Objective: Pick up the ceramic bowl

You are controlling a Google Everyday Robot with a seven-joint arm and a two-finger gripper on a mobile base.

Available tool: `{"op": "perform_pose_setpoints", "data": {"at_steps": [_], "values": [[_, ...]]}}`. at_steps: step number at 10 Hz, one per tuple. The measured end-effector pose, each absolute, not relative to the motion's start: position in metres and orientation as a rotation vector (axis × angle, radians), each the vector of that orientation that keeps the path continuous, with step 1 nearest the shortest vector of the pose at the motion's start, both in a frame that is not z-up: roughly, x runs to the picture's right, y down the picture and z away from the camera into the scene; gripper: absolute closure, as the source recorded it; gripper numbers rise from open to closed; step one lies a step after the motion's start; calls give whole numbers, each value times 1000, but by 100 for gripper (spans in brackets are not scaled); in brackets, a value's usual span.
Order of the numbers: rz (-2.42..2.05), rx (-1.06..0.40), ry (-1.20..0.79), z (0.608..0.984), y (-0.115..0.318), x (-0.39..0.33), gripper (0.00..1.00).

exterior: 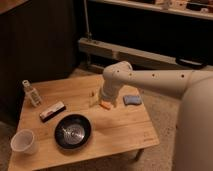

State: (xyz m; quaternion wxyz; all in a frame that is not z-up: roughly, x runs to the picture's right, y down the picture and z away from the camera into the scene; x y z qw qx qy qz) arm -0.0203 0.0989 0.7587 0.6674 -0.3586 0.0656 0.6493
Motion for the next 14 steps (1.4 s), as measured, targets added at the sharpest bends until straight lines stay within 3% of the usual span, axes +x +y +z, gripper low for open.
{"op": "perform_pose_setpoints", "data": {"at_steps": [3,11,14], "values": [[1428,-939,-22,744,106,-34,20],[1260,-1035,-34,774,119,-90,20],[1222,-1036,-5,781,130,-102,43]]}}
